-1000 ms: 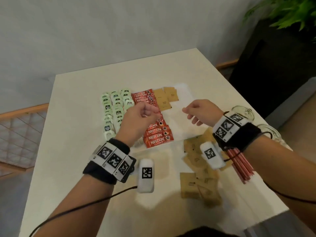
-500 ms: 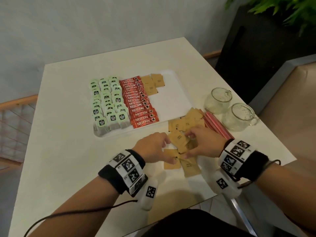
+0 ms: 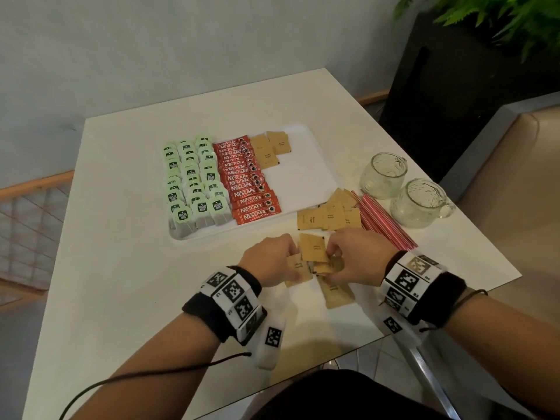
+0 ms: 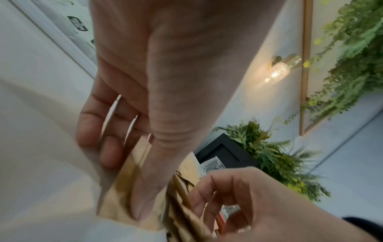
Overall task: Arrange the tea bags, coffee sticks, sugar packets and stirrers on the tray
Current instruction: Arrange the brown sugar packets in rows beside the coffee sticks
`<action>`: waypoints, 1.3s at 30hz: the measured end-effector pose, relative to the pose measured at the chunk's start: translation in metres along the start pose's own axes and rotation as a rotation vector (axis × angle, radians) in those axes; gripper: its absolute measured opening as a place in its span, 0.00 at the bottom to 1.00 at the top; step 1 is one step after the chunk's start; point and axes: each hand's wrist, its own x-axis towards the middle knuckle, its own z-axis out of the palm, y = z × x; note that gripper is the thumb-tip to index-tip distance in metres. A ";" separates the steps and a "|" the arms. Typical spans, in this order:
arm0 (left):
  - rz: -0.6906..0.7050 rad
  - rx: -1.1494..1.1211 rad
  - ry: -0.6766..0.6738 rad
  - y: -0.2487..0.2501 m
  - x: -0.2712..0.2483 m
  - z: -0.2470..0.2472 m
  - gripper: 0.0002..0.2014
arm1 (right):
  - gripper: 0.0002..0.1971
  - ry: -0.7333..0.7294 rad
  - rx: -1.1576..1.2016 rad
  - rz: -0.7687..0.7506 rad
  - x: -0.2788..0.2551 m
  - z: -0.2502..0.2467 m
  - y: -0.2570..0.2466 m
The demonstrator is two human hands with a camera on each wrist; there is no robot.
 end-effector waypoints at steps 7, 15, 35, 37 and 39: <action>-0.043 -0.390 0.140 -0.014 0.002 -0.012 0.08 | 0.25 -0.022 -0.111 -0.071 -0.005 -0.002 0.003; -0.073 -0.913 0.046 -0.016 -0.005 -0.011 0.10 | 0.15 0.044 -0.051 -0.064 -0.005 -0.013 0.009; -0.176 -1.195 0.165 -0.008 -0.001 0.009 0.15 | 0.23 0.208 0.367 0.234 0.019 -0.014 -0.009; -0.199 -1.198 0.193 -0.012 -0.002 0.006 0.15 | 0.29 0.143 0.216 0.291 0.021 -0.012 -0.011; -0.229 -1.215 0.197 -0.015 -0.006 0.003 0.15 | 0.31 0.152 0.165 0.322 0.027 -0.005 -0.016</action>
